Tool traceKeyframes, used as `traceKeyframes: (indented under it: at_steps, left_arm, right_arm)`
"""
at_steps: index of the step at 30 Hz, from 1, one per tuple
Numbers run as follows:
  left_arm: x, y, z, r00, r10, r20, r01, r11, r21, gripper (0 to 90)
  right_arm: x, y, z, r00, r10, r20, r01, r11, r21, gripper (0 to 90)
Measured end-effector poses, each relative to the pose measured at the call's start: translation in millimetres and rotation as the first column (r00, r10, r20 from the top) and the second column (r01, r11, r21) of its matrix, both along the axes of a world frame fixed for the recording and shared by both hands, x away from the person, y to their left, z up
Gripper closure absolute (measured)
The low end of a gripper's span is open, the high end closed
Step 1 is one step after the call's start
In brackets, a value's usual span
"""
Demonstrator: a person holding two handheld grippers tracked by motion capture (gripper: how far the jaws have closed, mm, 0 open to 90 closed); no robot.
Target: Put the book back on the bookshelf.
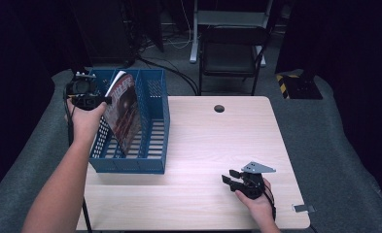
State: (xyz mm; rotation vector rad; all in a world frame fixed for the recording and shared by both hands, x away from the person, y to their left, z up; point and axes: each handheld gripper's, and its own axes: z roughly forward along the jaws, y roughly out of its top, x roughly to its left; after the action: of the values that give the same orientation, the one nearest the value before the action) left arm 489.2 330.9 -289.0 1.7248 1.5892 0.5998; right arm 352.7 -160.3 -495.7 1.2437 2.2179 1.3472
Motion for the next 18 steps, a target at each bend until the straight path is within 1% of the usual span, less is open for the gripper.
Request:
traceKeyframes:
  at_steps: [1, 5, 6, 7, 9, 10, 11, 12, 13, 14, 16, 17, 18]
  left_arm:
    - [-0.2, 0.2, 0.0, 1.0000, -0.003, -0.002, 0.003, 1.0000, -0.002, 74.6]
    - [-0.3, 1.2, -1.3, 0.9998, -0.012, -0.019, 0.012, 0.9999, -0.009, 70.3]
    - [-0.4, 1.8, -1.8, 0.9997, -0.017, -0.019, 0.017, 0.9998, -0.010, 67.8]
    - [-0.5, 1.9, -1.9, 0.9997, -0.017, -0.018, 0.016, 0.9998, -0.013, 67.8]
    - [-1.1, 1.6, -2.4, 0.9998, -0.015, -0.011, 0.014, 0.9997, -0.019, 62.7]
    - [-1.7, 2.1, -2.2, 0.9996, -0.024, -0.017, 0.024, 0.9996, -0.016, 60.3]
    - [-2.5, 1.0, -2.6, 0.9997, -0.020, -0.015, 0.020, 0.9995, -0.023, 58.9]
    - [-3.2, 1.1, -2.6, 0.9996, -0.024, -0.012, 0.024, 0.9995, -0.019, 57.6]
    - [-3.6, 0.9, -2.8, 0.9996, -0.026, -0.007, 0.025, 0.9995, -0.020, 54.6]
    - [-4.6, 0.5, -2.9, 0.9994, -0.030, -0.015, 0.030, 0.9993, -0.021, 54.6]
    - [-5.5, 0.2, -3.4, 0.9992, -0.037, -0.012, 0.037, 0.9991, -0.022, 53.7]
    - [-6.1, -0.6, -3.8, 0.9994, -0.033, -0.011, 0.032, 0.9990, -0.030, 53.0]
    - [-6.8, 0.1, -3.6, 0.9991, -0.041, -0.014, 0.041, 0.9989, -0.024, 52.3]
  right_arm:
    - [-0.1, 0.4, 0.1, 1.0000, 0.001, 0.000, -0.001, 1.000, -0.001, 56.3]
    - [0.0, 0.5, 0.0, 1.0000, 0.000, 0.000, 0.000, 1.000, -0.002, 56.3]
    - [0.0, 0.6, -0.1, 1.0000, 0.001, -0.001, -0.001, 1.000, -0.003, 56.2]
    - [0.0, 0.6, -0.1, 1.0000, 0.001, -0.001, -0.001, 1.000, -0.003, 56.2]
    - [0.2, 0.6, -0.2, 1.0000, 0.000, 0.000, 0.000, 1.000, -0.006, 56.2]
    - [0.3, 0.5, -0.3, 1.0000, 0.002, 0.000, -0.002, 1.000, -0.007, 56.1]
    - [0.4, 0.7, -0.5, 1.0000, 0.000, 0.000, 0.000, 1.000, -0.007, 56.1]
    - [0.5, 1.3, -1.1, 1.0000, -0.005, 0.005, 0.005, 1.000, -0.002, 56.1]
    - [0.6, 1.3, -0.9, 1.0000, 0.006, -0.006, -0.006, 1.000, -0.006, 56.0]
    - [0.6, 1.3, -0.9, 1.0000, 0.006, -0.006, -0.006, 1.000, -0.006, 56.0]
    - [0.5, 1.6, -1.1, 1.0000, 0.006, -0.002, -0.006, 1.000, -0.011, 56.0]
    - [0.4, 2.0, -1.1, 1.0000, 0.004, -0.002, -0.004, 1.000, -0.010, 55.9]
    - [0.3, 2.3, -1.0, 1.0000, 0.005, -0.004, -0.005, 1.000, -0.007, 55.8]
